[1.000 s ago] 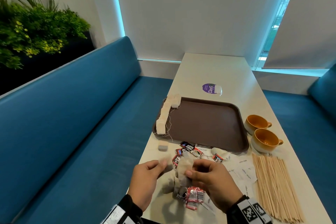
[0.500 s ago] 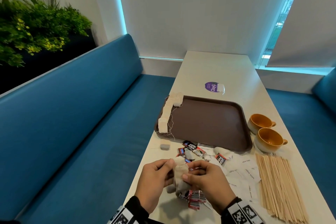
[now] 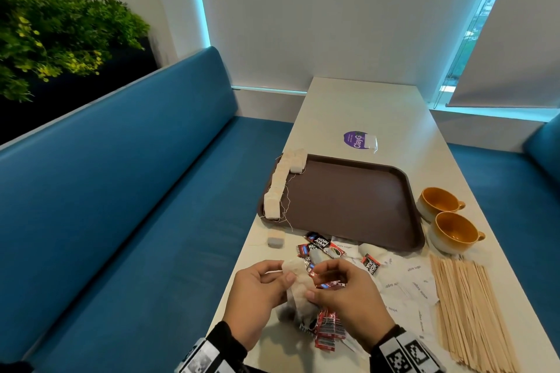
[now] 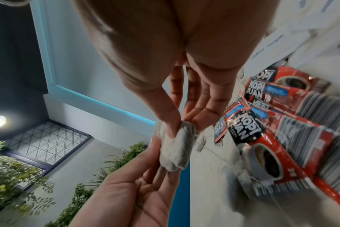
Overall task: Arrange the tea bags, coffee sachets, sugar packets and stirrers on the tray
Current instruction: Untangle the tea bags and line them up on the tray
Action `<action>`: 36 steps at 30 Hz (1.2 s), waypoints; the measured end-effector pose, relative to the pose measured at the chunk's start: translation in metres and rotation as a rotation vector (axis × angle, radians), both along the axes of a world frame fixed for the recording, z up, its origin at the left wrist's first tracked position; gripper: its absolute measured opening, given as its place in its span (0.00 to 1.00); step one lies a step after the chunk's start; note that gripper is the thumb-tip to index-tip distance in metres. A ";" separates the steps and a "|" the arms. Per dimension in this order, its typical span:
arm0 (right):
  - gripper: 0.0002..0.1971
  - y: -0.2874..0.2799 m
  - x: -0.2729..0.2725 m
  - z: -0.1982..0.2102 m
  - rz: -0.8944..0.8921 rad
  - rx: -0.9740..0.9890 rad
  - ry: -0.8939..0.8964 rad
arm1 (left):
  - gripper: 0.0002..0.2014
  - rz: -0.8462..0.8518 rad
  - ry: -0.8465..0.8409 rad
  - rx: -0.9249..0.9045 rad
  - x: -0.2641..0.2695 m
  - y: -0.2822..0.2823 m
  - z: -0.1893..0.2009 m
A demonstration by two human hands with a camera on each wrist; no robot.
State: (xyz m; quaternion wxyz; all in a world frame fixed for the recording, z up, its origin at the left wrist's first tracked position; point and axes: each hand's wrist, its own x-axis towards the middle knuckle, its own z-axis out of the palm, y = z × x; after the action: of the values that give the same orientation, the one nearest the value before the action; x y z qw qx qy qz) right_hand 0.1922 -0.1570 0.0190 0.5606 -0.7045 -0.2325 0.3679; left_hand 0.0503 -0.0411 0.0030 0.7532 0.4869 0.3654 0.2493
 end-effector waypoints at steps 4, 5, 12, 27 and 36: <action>0.22 0.000 -0.002 -0.002 0.042 0.019 0.081 | 0.10 0.080 -0.028 -0.042 -0.001 0.004 -0.002; 0.24 0.001 -0.004 -0.003 0.058 0.024 0.108 | 0.10 0.088 -0.036 -0.048 -0.001 0.004 -0.003; 0.20 0.007 -0.011 -0.004 0.055 0.009 0.183 | 0.13 0.072 -0.084 -0.069 -0.001 -0.002 0.003; 0.12 0.005 -0.010 0.001 0.061 0.018 0.290 | 0.06 -0.022 0.012 0.037 -0.006 -0.002 -0.005; 0.05 0.010 -0.006 0.002 0.123 -0.050 0.068 | 0.08 -0.005 0.051 0.101 -0.003 0.006 -0.004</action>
State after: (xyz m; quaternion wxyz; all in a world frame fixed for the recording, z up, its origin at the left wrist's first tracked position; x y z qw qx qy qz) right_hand 0.1866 -0.1472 0.0211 0.5269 -0.6896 -0.2470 0.4311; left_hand 0.0475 -0.0351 -0.0013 0.7186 0.5313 0.3705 0.2531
